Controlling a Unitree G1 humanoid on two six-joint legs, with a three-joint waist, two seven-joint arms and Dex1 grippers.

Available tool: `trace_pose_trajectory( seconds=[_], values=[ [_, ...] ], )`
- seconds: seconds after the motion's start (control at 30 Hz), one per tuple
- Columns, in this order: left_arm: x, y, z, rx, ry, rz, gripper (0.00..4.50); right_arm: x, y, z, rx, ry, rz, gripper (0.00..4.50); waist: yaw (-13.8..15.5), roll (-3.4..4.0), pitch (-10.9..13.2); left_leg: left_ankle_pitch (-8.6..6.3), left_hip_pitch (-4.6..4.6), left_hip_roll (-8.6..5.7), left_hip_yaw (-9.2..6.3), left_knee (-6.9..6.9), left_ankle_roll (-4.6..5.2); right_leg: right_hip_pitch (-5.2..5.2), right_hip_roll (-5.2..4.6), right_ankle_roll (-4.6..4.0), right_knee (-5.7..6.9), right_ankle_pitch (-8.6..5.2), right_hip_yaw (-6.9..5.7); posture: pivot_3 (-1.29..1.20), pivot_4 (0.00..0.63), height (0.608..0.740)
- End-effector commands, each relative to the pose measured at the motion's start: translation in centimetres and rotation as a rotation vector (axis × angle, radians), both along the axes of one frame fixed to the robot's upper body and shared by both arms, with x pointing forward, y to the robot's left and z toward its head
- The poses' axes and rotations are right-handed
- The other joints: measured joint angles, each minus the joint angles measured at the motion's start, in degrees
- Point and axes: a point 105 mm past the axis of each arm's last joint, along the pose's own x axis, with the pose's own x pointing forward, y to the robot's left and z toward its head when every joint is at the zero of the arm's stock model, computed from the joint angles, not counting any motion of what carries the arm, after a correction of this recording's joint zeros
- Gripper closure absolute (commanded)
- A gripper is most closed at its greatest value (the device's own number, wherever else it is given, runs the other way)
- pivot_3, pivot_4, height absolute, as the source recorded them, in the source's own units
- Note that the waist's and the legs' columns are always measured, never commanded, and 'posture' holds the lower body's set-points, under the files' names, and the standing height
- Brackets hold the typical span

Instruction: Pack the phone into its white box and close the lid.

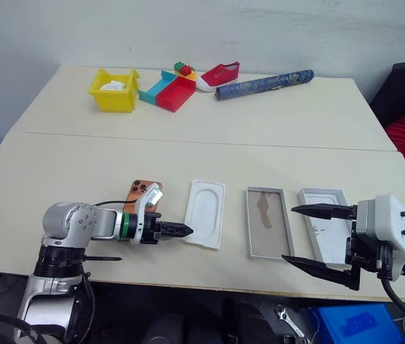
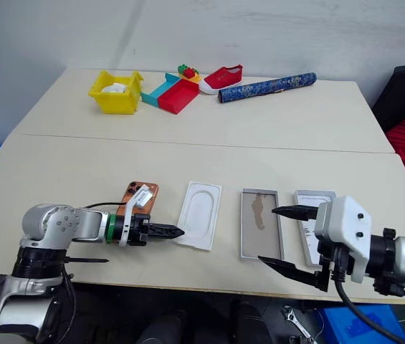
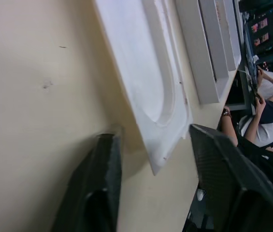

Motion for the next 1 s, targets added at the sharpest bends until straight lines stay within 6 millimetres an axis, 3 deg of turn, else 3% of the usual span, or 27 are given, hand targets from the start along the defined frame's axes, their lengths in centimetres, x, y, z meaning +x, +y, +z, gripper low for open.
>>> trace_pose_trajectory(
  seconds=[0.03, 0.13, 0.4, 0.67, 0.83, 1.0],
  values=[
    [-0.6, -0.4, -1.2, 0.016, 0.058, -0.003, 3.71, -0.3, 0.3, 0.8, -0.006, -0.060, 0.016, 0.00, 0.0, 0.07, 0.0, 0.00, 0.00, 0.00, -0.02, 0.00, -0.01, 0.01, 0.00, 0.00, -0.01, 0.00, -0.03, 0.00, 0.150, 0.740],
    [-0.6, -0.3, -1.0, 0.012, 0.060, -0.004, 4.49, -0.3, 0.5, 0.7, -0.006, -0.059, 0.028, 0.00, -0.3, 0.11, -0.1, -0.01, 0.03, 0.01, -0.02, 0.00, -0.01, 0.03, -0.01, 0.00, 0.00, 0.00, -0.04, 0.00, 0.150, 0.740],
    [-0.5, 0.0, 0.3, -0.036, 0.053, 0.006, 4.49, -0.3, 0.5, 0.5, -0.004, -0.056, 0.037, 0.00, -1.8, 0.09, 0.0, -0.03, 0.02, 0.10, -0.19, -0.04, -0.06, -0.02, 0.05, -0.03, 0.14, -0.04, -0.27, 0.00, 0.150, 0.740],
    [-0.4, 0.3, 3.4, -0.129, 0.024, -0.046, 4.49, -0.6, 0.4, -0.6, -0.028, -0.034, 0.045, 0.00, -1.8, -0.06, 0.1, 0.05, -0.20, 0.11, -0.36, -0.04, -0.26, -0.16, 0.04, -0.06, 0.08, -0.05, -0.41, 0.00, 0.150, 0.740],
    [-0.8, -0.2, 5.1, -0.181, 0.027, -0.103, 4.49, -0.7, 0.7, -2.7, -0.082, 0.003, 0.072, 0.00, -1.7, -0.06, 0.1, 0.11, -0.38, 0.11, -0.39, -0.03, -0.40, -0.32, 0.03, -0.06, 0.03, -0.05, -0.44, 0.00, 0.150, 0.740],
    [-0.9, 0.0, 6.0, -0.224, 0.050, -0.113, 4.49, 0.5, 1.0, -5.9, -0.152, 0.039, 0.106, 0.00, -1.8, -0.16, 0.1, 0.22, -0.81, 0.03, -0.39, 0.01, -0.56, -0.85, 0.02, -0.06, 0.18, -0.05, -0.43, 0.00, 0.150, 0.740]
  ],
)
